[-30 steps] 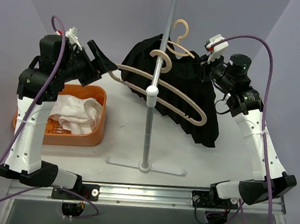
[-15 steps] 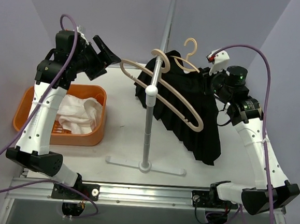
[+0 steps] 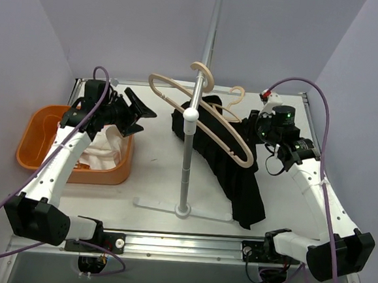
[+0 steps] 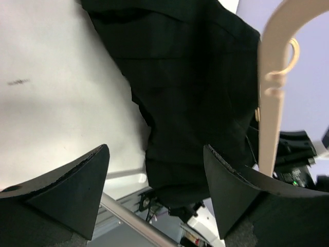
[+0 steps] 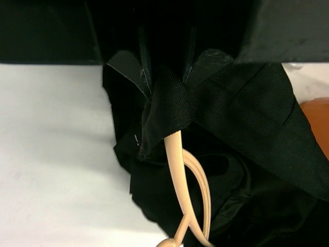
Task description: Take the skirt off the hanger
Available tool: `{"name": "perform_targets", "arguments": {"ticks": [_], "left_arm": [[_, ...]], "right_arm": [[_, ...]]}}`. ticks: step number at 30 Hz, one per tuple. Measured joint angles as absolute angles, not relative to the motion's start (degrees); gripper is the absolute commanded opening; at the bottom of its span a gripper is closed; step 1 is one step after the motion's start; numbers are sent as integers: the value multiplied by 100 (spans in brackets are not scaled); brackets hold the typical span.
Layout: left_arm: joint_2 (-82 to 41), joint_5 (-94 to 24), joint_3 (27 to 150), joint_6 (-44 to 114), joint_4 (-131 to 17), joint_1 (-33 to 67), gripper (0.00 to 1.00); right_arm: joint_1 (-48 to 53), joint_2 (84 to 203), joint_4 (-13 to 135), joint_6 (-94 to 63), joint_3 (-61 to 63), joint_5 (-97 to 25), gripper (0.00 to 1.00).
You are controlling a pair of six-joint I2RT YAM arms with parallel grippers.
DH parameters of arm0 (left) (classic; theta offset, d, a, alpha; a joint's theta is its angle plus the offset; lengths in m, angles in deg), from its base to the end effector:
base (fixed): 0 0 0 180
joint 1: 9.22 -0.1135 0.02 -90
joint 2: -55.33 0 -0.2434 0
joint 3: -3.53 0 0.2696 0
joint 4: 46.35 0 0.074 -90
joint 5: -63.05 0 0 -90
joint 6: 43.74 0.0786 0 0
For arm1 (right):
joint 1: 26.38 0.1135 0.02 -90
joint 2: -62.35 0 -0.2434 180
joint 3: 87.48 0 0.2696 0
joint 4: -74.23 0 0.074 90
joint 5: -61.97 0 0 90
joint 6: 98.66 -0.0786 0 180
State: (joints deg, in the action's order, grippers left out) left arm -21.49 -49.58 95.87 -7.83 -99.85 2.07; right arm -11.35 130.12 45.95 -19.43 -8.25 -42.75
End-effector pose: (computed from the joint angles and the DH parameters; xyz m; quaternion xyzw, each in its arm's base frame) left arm 0.3273 -0.0962 0.3324 -0.2414 0.8519 -0.3806 0.2667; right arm 0.3191 0.1064 0.3490 -0.1059 0.7929 0.2322 0.5533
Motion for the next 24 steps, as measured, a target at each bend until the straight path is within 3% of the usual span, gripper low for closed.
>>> {"name": "perform_targets", "arguments": {"ticks": [17,24], "left_arm": [[-2092,-6054,7498,-2136,-7272,1378,74],[-2208,-6134,7373,-2831,-5976,1684,74]], "right_arm": [[-283,11178,5321,-3031,-3360,-4844,0],[45,10785,5419,-3368,-3892,-4841,0]]}}
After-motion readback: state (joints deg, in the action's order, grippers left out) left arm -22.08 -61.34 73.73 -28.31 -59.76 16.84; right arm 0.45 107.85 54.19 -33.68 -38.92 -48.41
